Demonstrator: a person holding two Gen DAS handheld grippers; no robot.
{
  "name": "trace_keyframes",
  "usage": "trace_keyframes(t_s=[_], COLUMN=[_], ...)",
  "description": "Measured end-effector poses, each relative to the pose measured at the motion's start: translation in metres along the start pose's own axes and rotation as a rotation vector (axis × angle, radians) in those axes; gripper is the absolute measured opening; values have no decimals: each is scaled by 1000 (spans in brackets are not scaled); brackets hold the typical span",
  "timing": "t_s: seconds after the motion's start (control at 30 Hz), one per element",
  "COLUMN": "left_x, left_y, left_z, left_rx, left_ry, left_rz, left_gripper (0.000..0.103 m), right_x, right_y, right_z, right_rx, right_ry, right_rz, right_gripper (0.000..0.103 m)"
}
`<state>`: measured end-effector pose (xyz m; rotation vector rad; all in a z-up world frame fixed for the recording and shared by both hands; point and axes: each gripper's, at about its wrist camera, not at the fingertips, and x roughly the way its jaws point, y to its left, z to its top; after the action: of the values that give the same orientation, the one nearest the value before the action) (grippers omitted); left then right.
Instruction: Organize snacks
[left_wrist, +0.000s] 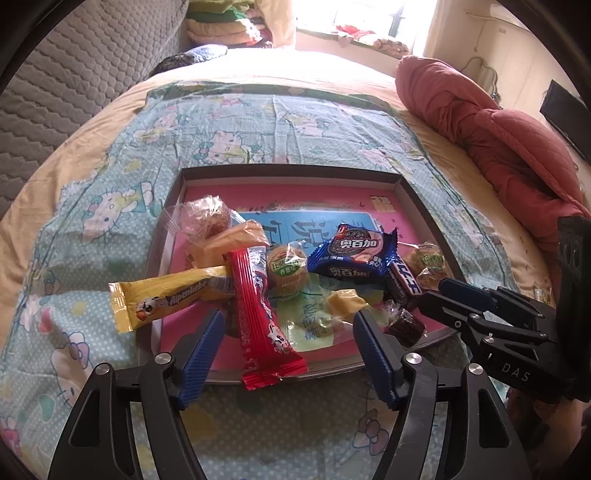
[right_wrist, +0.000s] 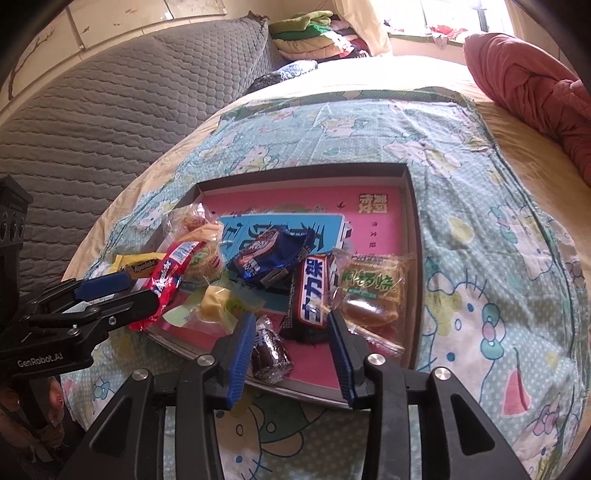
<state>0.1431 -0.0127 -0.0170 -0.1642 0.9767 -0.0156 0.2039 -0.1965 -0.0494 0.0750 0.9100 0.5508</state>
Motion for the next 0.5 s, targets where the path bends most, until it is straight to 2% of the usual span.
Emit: trace_keyframes(t_s=[0.17,0.37,0.43,0.5], left_x=[-9,-21,-25,-30], left_y=[-2,-4,-5,-8], left_z=[1,1,0,0], left_rx=[7,12,15,22], left_ry=[-11,-28,-32,-42], left_rz=[7,15,13,18], left_gripper=[75,76,76,77], right_x=[-9,-26,-34,-46], right_y=[0,7,10,14], right_z=[3,8,9,11], right_rx=[-7,-43,-54,-71], right_ry=[-35,-118,-163,-222], right_rz=[-13,-45,-52,-56], right_gripper=[45,55,59,71])
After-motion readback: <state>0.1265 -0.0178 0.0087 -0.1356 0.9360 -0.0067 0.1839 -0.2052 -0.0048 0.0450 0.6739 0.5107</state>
